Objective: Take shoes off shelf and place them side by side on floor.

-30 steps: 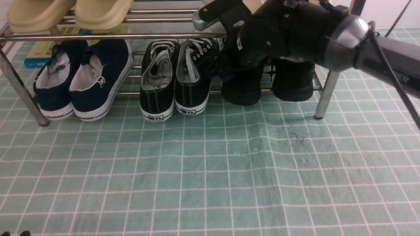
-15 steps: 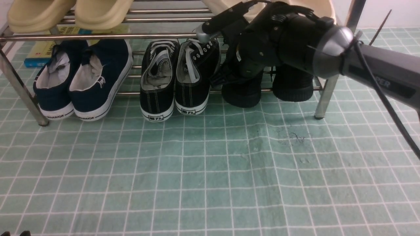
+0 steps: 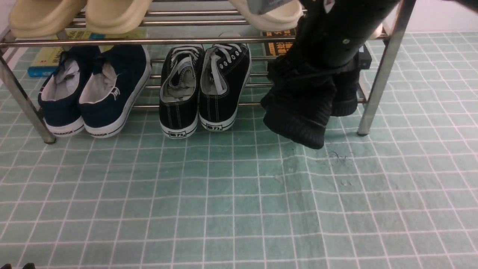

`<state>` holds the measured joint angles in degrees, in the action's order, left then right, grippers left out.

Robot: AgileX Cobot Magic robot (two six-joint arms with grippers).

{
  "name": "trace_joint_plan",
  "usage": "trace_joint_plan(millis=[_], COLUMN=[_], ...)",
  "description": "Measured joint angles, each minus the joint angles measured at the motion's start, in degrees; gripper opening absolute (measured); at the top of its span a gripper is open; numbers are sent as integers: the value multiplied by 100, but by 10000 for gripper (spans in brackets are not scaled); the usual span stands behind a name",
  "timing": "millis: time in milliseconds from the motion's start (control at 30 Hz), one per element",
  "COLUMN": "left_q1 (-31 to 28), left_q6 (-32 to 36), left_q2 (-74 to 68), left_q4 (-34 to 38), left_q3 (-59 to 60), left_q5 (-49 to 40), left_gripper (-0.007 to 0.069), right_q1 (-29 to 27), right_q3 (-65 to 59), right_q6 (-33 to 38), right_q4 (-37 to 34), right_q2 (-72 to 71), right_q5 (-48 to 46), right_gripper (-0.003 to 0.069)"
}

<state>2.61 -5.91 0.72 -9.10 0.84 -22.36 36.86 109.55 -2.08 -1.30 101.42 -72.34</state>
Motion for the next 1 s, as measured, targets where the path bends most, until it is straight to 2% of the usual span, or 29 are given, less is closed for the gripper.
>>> trace_joint_plan(millis=[367,767,1000], left_q1=[0,0,0], left_q6=[0,0,0], left_q2=[0,0,0], left_q4=[0,0,0], left_q3=[0,0,0], left_q5=[0,0,0], left_gripper=[242,242,242], right_q1=[0,0,0], right_q3=[-865,-1139,-1139], right_q6=[81,1047,1737], right_q4=[-1197,-617,-645], right_q2=[-609,-500,8], right_q5=[-7,-2,374], right_gripper=[24,24,25])
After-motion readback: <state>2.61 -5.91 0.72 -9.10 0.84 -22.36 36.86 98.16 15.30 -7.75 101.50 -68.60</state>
